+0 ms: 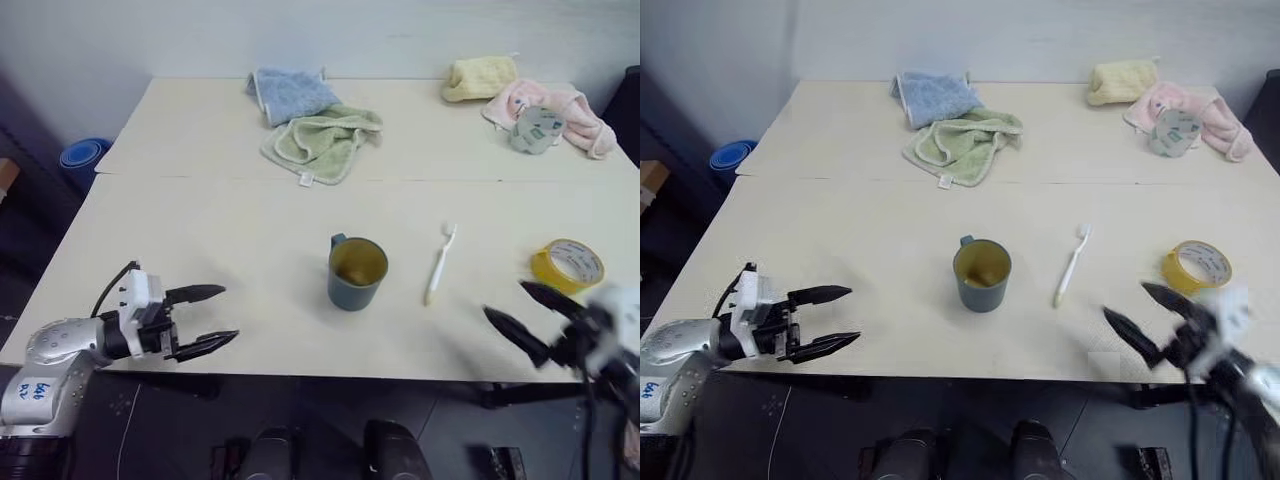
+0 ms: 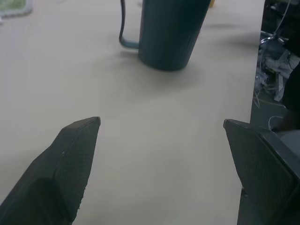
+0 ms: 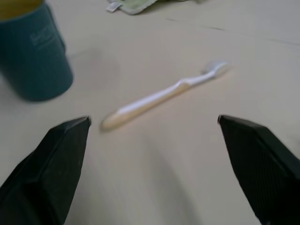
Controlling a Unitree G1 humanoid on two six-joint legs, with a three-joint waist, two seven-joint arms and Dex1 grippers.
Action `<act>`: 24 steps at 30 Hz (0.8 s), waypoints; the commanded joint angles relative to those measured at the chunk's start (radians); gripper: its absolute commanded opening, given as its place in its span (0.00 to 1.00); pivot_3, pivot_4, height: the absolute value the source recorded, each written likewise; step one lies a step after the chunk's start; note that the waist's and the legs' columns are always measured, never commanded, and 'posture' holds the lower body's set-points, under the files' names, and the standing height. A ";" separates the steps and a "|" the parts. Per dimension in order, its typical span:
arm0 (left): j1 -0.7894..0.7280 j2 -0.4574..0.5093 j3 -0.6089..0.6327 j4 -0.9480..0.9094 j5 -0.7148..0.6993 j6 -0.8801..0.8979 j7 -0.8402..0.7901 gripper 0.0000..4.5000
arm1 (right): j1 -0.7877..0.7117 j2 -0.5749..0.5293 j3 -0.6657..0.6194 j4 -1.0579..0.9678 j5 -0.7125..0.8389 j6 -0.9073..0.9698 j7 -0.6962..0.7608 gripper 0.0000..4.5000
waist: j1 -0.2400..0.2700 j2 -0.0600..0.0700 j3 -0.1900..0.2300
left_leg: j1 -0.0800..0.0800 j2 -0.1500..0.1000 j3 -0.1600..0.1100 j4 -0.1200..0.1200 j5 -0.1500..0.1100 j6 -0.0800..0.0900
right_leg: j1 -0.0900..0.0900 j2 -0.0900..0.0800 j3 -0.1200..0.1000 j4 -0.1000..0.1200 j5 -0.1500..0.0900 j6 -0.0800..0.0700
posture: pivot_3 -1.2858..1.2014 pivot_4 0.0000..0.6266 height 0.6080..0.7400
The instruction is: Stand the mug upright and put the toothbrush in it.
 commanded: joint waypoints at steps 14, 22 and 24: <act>0.012 -0.085 -0.018 -0.277 -0.080 0.098 0.101 1.00 | -0.836 0.026 0.431 0.337 -0.061 0.875 -0.407 0.79 | 0.015 -0.001 0.000 | -0.008 -0.003 -0.001 0.000 -0.001 -0.001 | -0.002 0.000 -0.009 -0.001 0.000 0.000 | 0.52 0.24 1.00; 0.010 -0.093 -0.038 -0.272 -0.064 0.068 0.083 1.00 | -0.831 0.001 0.417 0.424 -0.168 0.834 -0.265 0.16 | 0.014 -0.003 -0.001 | -0.007 -0.002 0.001 0.001 -0.001 -0.001 | -0.002 0.000 -0.008 -0.001 0.000 0.000 | 0.52 0.24 1.00; -0.004 -0.101 -0.044 -0.268 -0.066 0.060 0.081 1.00 | -0.807 0.000 0.375 0.422 -0.168 0.780 -0.207 0.06 | 0.017 -0.004 -0.001 | -0.007 -0.002 0.000 0.001 -0.001 -0.001 | -0.002 0.000 -0.008 -0.001 0.000 0.000 | 0.52 0.24 1.00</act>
